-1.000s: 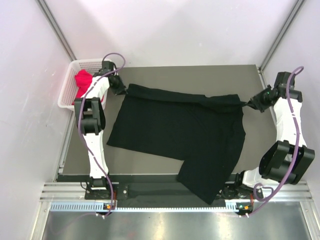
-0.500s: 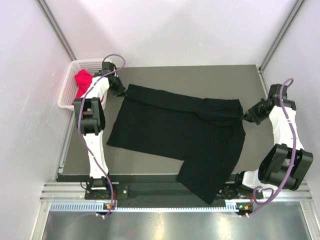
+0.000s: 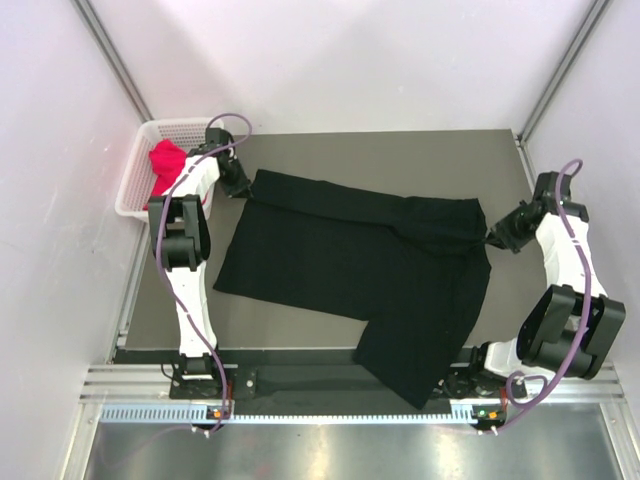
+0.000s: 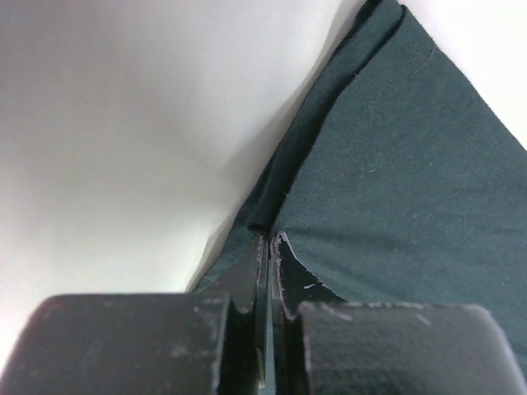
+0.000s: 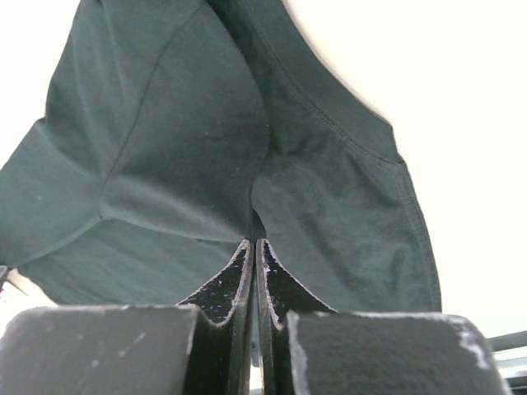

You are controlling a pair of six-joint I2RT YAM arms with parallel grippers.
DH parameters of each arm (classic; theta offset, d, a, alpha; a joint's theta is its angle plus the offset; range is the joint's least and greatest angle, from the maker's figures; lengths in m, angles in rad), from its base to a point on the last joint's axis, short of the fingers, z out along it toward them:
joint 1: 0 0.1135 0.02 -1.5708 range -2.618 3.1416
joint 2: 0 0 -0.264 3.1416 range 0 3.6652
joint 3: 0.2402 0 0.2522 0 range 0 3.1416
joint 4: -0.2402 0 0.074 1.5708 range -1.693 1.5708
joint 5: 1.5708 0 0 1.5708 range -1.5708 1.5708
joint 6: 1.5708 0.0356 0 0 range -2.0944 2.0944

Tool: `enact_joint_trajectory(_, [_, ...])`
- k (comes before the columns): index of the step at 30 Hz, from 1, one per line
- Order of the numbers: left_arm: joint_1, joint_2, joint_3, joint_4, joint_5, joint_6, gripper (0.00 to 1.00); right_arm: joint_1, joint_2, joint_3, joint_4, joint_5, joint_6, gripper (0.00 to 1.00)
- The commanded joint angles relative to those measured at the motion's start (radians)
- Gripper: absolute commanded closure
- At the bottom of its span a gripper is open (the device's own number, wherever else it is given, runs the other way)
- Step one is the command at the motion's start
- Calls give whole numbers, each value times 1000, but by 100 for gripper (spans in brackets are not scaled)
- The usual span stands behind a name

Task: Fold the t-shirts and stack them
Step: Fold the tshirt

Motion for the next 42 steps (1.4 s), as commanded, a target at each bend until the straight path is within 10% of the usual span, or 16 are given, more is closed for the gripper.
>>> enact_joint_trajectory(1, [4, -31, -17, -53, -27, 5, 97, 6, -14, -50, 0, 46, -28, 100])
enact_joint_trajectory(7, [1, -50, -22, -113, -58, 16, 74, 6, -14, -121, 8, 45, -34, 90])
enact_joint_trajectory(10, [1, -77, -6, -125, -62, 2, 59, 4, 24, -78, 19, 68, -66, 62])
enact_joint_trajectory(15, [-66, -136, 5, -70, -84, -1, 55, 23, 156, 78, 181, 22, -95, 47])
enact_joint_trajectory(24, [-114, -61, 86, 92, 83, -21, 69, 27, 500, 384, 339, -76, -95, 50])
enact_joint_trajectory(42, [-131, -28, 43, 120, 137, -24, 76, 24, 678, 448, 453, -187, -39, 63])
